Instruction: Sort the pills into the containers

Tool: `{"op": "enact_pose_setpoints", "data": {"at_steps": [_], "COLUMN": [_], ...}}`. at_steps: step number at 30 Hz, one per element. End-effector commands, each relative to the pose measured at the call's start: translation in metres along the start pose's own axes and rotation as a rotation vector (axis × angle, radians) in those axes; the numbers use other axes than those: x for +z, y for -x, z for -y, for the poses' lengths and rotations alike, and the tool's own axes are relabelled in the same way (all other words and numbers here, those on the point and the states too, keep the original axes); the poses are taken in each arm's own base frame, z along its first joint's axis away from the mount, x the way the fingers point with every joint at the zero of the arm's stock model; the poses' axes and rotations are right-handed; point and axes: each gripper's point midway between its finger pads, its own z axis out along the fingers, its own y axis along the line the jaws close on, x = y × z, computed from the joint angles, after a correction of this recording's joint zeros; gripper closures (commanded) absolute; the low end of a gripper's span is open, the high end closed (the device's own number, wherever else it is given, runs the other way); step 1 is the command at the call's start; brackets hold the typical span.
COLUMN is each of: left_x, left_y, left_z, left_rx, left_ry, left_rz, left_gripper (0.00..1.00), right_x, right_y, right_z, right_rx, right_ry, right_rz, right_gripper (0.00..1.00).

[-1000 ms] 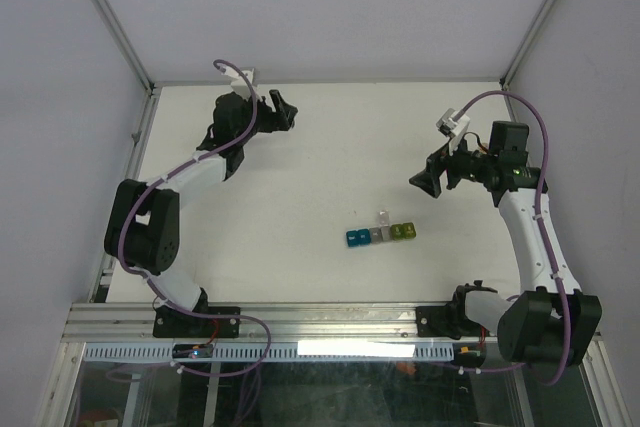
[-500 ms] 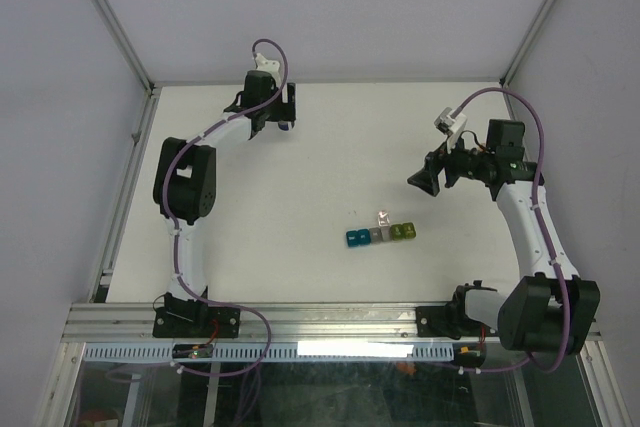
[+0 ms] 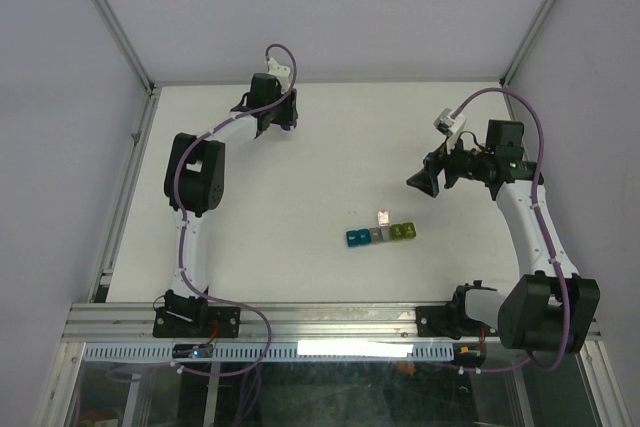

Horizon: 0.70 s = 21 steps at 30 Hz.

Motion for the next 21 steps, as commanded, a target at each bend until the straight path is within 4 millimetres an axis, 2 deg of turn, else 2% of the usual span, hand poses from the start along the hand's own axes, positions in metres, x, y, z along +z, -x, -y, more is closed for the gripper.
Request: {"op": "enact_pose_setpoints", "data": {"at_steps": [1, 4, 7, 12, 14, 17, 21], "left_x": [-0.022, -0.046, -0.082, -0.138, -0.155, -0.163, -0.157], "left_y": [0.038, 0.036, 0.024, -0.022, -0.042, -0.065, -0.079], "left_z": [0.029, 0.059, 0.106, 0.184, 0.211, 0.233, 0.245], "left_rx": [0.081, 0.193, 0.31, 0.478, 0.536, 0.583, 0.575], "left_ry": [-0.122, -0.181, -0.308, -0.613, -0.721, -0.784, -0.794], "left_rz": [0.083, 0.095, 0.125, 0.15, 0.145, 0.122, 0.094], "left_gripper": [0.69, 0.71, 0.73, 0.75, 0.75, 0.75, 0.75], "right_x": [-0.002, -0.002, -0.001, 0.0, 0.001, 0.002, 0.004], "right_y": [0.007, 0.007, 0.006, 0.003, 0.002, -0.001, -0.005], "right_z": [-0.004, -0.006, -0.009, -0.014, -0.015, -0.017, -0.02], "right_rx": [-0.024, -0.025, -0.029, -0.035, -0.036, -0.041, -0.041], "right_ry": [0.026, 0.034, 0.051, 0.075, 0.084, 0.096, 0.114], "right_rz": [0.031, 0.034, 0.039, 0.045, 0.044, 0.042, 0.041], "right_gripper": [0.19, 0.19, 0.19, 0.19, 0.19, 0.19, 0.19]}}
